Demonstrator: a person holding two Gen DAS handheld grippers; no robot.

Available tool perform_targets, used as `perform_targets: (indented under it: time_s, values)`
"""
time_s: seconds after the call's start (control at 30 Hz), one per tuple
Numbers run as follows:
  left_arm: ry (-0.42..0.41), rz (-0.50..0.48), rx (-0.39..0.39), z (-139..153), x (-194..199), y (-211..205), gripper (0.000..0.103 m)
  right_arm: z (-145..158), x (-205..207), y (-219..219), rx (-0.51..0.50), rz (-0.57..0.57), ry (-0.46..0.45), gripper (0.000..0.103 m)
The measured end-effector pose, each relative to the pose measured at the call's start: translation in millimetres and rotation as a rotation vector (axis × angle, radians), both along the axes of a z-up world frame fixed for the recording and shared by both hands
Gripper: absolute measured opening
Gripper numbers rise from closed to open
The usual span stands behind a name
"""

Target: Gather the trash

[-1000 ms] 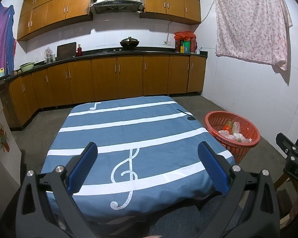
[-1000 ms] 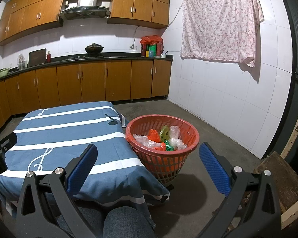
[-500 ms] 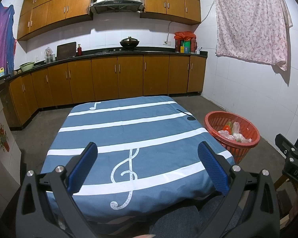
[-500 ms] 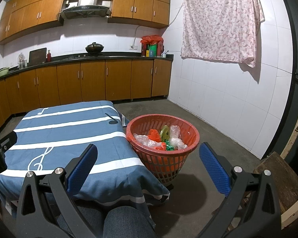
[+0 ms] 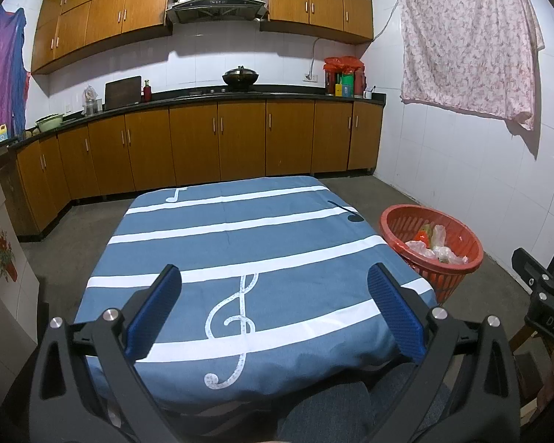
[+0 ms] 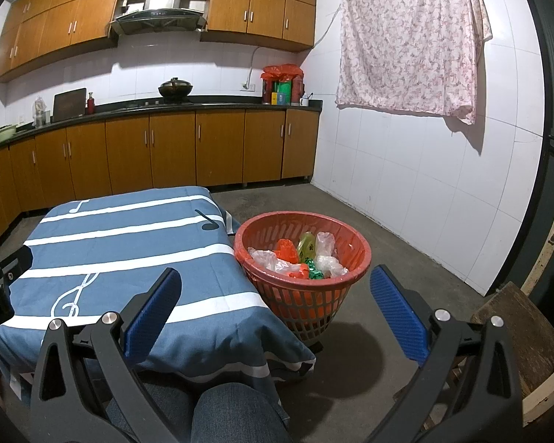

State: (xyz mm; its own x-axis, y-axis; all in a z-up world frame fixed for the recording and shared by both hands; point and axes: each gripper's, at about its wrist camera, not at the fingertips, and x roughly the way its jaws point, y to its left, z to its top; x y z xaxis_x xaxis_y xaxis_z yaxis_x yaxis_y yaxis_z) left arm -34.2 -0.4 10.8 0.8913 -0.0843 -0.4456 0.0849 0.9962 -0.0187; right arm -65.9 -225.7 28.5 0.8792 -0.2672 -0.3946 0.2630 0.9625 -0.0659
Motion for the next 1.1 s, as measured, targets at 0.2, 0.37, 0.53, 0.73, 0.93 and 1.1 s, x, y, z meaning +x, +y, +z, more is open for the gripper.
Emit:
perform_targets:
  time_s: [0.2,0.37,0.53,0.73,0.93,1.1]
  values:
    - [0.004,-0.002,0.001,-2.8,0.7,-2.5,0.099,-0.1,0.2,-1.2,-0.001,0.001,0.0,0.101]
    - [0.005,-0.002,0.0,-3.0,0.8,-2.8,0.099,0.5,0.0,-1.1,0.0,0.001,0.001,0.101]
    - [0.009,-0.002,-0.004,-3.2,0.2,-3.4,0.099,0.3,0.3,-2.0,0.0,0.001,0.001,0.101]
    - [0.009,-0.003,-0.005,-6.3,-1.1,-5.1,0.099,-0.5,0.5,-3.5,0.001,0.001,0.002,0.101]
    - [0.018,-0.001,-0.007,-7.3,0.5,-3.9,0.099,-1.0,0.5,-4.4,0.002,0.001,0.003,0.101]
    - [0.019,-0.004,-0.009,-6.8,1.1,-3.0,0.099,-0.5,0.5,-4.9,0.002,0.002,0.003,0.101]
